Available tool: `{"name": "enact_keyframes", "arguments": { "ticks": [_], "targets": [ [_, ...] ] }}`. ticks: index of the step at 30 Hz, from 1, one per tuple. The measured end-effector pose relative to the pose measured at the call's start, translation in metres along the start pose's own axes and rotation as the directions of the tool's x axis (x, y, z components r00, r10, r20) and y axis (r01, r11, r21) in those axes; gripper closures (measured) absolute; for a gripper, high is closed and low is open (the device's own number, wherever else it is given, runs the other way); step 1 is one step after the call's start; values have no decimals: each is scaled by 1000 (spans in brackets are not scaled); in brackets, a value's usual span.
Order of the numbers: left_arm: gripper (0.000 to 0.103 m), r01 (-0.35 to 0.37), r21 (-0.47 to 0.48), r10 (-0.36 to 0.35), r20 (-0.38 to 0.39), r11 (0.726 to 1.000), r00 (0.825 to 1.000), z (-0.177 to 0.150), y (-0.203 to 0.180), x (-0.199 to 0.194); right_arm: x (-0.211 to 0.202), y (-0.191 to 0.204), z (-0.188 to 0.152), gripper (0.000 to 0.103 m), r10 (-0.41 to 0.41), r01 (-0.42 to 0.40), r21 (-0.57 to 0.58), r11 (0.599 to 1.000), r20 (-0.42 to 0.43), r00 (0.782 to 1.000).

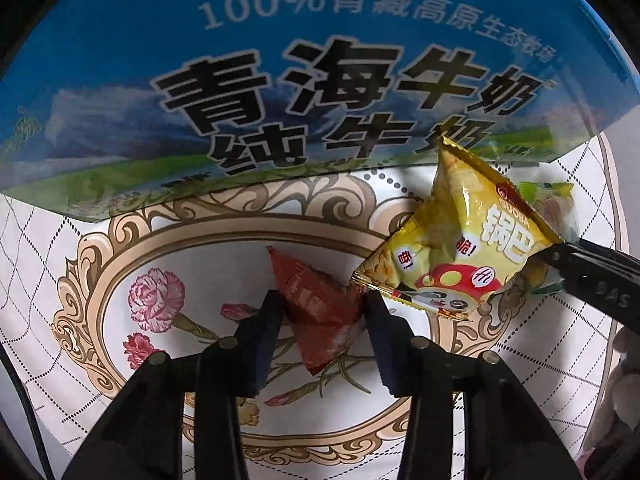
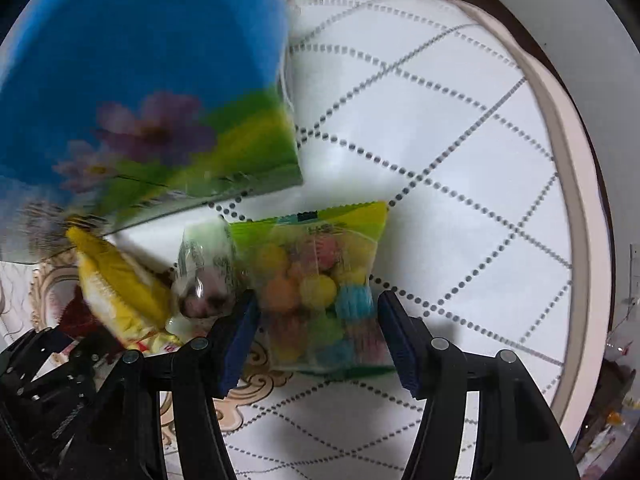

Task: Organize snacks
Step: 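Grasp the red candy pack with the left tool while the right tool grasps the colorful candy bag, then carry the red pack and candy bag into the box and open both tools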

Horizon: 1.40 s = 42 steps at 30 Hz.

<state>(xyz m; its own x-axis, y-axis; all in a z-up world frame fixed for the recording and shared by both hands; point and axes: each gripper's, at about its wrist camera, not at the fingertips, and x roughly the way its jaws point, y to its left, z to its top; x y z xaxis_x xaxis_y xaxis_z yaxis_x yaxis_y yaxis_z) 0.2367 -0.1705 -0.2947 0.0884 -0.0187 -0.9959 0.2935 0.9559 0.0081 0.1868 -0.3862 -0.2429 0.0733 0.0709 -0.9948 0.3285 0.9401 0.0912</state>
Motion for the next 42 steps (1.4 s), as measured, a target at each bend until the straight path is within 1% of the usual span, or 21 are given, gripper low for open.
{"name": "enact_keyframes", "arguments": {
  "ticks": [1,4,6,10,11,12,14,16,17,20,24,26,29,31,32,35,38,39,42],
  "targets": [
    [64,-1,1,1,4,1000,1000,-1,-1,-2,3,1,0,47,-3,3,-13,1000,4,1000],
    [66,13,-8,-13,6,1000,1000,-11,1,-11,1,1,-6,51,-5,6,-35,999,6,1000],
    [66,33,-20,-33,-5,999,999,-27,4,-16,0,0,-19,52,5,-5,-49,999,-12,1000],
    [67,71,-43,-73,-38,997,997,-65,9,-21,-5,-7,-61,52,27,-32,-82,996,-61,998],
    [67,85,-49,-87,-50,995,995,-73,10,-21,-4,-9,-76,52,40,-48,-90,995,-91,995],
    [67,99,-58,-103,-64,993,993,-84,11,-21,-3,-10,-85,52,46,-56,-96,994,-107,993],
    [67,109,-63,-114,-80,992,990,-96,12,-18,1,-9,-108,52,55,-71,-111,991,-147,988],
    [67,112,-69,-118,-94,991,989,-100,12,-10,5,-5,-125,52,45,-67,-133,989,-160,986],
    [64,117,-73,-125,-107,990,986,-101,13,-3,7,-4,-129,52,46,-67,-132,989,-156,987],
    [61,140,-110,-154,-129,984,980,-99,16,14,14,-3,-131,50,50,-67,-101,993,-163,985],
    [61,116,-108,-130,-134,987,982,-98,13,23,27,-5,-129,48,35,-46,-64,997,-165,986],
    [65,114,-104,-128,-130,988,983,-101,9,19,30,-2,-120,48,26,-36,-65,997,-157,987],
    [71,116,-89,-125,-111,989,986,-95,-2,3,30,7,-123,52,20,-33,-93,995,-134,991],
    [72,127,-82,-134,-91,989,987,-96,-3,-12,22,9,-127,53,50,-63,-91,994,-130,990],
    [72,136,-84,-142,-79,987,987,-96,-3,-22,15,19,-127,53,68,-80,-90,993,-129,989],
    [72,173,-83,-177,-35,981,984,-89,-2,-56,-12,25,-125,53,127,-137,-102,985,-100,987],
    [72,231,-72,-229,37,970,973,-77,-2,-101,-49,36,-115,53,202,-208,-120,971,-60,978],
    [72,252,-63,-247,73,966,966,-69,-2,-121,-62,40,-110,53,228,-231,-126,965,-43,973],
    [72,286,-35,-278,139,958,950,-41,5,-160,-109,51,-86,53,297,-289,-155,945,28,955]
  ]
}}
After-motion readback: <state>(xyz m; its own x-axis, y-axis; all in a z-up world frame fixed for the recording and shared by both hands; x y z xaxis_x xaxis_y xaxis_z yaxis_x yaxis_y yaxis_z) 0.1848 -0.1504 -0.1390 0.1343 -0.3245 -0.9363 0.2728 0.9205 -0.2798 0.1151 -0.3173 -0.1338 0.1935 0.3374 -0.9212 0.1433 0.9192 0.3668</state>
